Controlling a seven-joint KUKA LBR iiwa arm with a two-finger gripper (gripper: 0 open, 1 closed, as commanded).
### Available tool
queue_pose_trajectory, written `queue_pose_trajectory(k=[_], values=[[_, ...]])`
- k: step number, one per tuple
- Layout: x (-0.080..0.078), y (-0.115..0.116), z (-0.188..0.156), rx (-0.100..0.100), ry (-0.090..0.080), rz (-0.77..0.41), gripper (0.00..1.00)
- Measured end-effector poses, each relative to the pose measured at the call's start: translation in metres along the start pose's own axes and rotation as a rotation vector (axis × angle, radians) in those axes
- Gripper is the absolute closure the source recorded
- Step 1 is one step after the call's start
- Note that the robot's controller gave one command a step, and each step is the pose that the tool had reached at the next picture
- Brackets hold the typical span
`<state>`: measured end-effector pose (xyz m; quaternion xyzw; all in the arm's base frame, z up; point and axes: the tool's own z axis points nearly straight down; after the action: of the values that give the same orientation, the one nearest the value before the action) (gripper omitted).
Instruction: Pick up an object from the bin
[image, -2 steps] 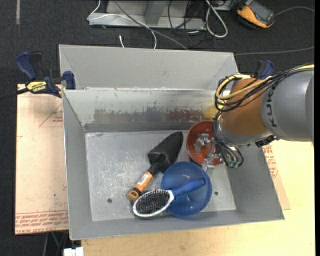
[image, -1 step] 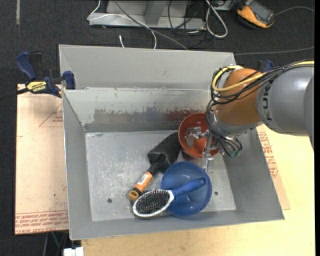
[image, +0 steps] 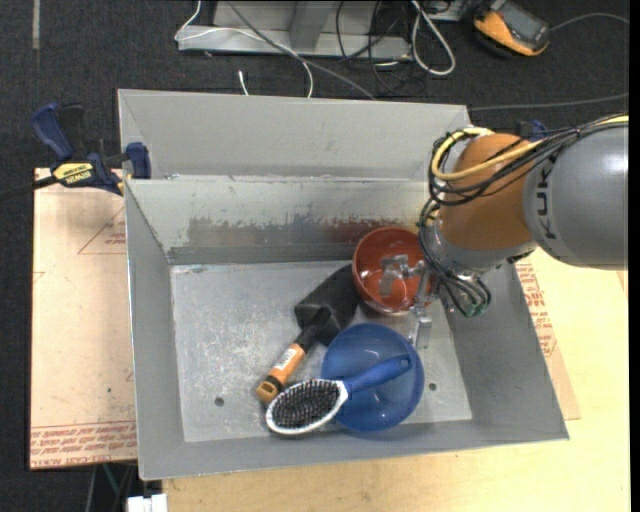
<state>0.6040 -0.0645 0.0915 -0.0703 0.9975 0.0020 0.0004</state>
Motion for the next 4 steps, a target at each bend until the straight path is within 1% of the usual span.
queue_pose_trajectory(k=[1, 2, 3, 4], values=[[0.011, 0.025, 0.01, 0.002, -0.011, 0.031, 0.0], [0.001, 0.011, 0.015, 0.006, -0.021, 0.04, 1.0], [0.001, 0.011, 0.015, 0.006, -0.021, 0.04, 1.0], [0.004, 0.013, 0.019, 0.003, -0.013, 0.039, 0.0]])
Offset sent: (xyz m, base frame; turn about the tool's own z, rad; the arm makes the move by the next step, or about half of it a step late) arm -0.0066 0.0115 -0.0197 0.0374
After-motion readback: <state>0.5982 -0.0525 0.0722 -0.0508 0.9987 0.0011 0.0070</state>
